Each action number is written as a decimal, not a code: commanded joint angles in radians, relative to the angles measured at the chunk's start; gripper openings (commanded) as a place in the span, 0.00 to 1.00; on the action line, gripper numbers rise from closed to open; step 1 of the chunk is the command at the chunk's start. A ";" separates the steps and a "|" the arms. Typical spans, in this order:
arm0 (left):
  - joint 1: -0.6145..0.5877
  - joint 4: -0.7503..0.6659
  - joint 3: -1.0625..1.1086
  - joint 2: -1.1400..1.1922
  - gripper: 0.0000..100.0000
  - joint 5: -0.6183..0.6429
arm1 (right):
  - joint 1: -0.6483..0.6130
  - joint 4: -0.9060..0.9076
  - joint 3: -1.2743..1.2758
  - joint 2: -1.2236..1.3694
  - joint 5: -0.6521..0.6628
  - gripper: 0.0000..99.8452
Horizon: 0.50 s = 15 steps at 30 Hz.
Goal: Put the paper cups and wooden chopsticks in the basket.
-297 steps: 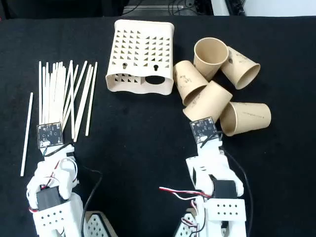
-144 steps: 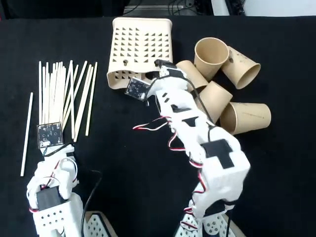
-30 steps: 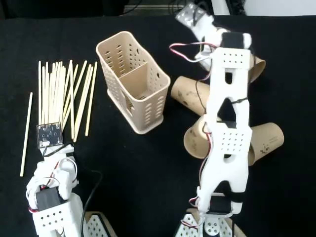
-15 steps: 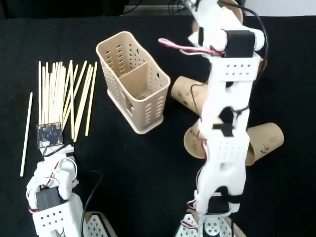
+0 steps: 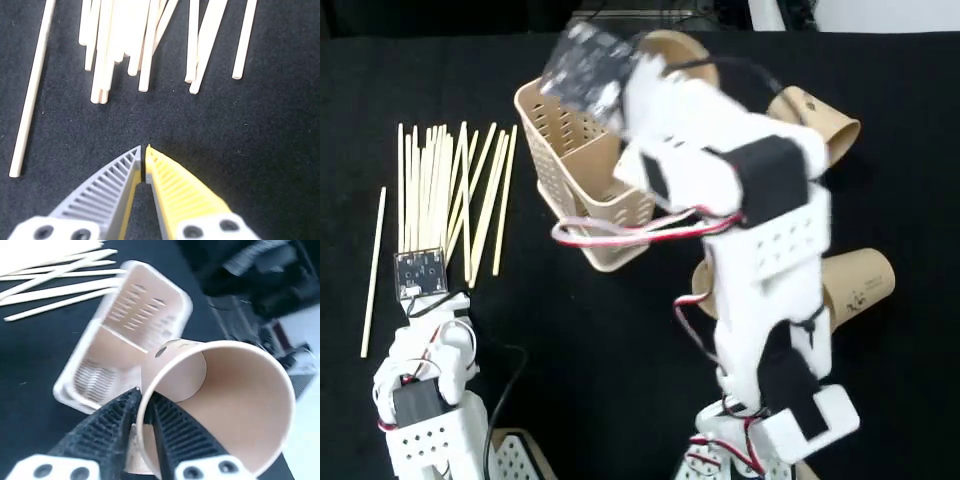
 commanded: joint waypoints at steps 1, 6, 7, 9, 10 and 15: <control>-0.007 0.003 0.018 -0.002 0.03 0.000 | -0.054 0.011 0.036 -0.021 0.005 0.01; -0.007 0.003 0.018 -0.002 0.03 0.000 | -0.052 0.021 0.041 0.041 0.005 0.01; -0.007 0.003 0.018 -0.002 0.03 0.000 | -0.051 0.023 0.041 0.051 0.005 0.01; -0.007 0.003 0.018 -0.002 0.03 0.000 | -0.051 0.032 0.041 0.065 0.005 0.01; -0.007 0.003 0.018 -0.002 0.03 0.000 | -0.051 0.032 0.042 0.071 0.005 0.01; -0.007 0.003 0.018 -0.002 0.03 0.000 | -0.051 0.032 0.077 0.099 0.003 0.01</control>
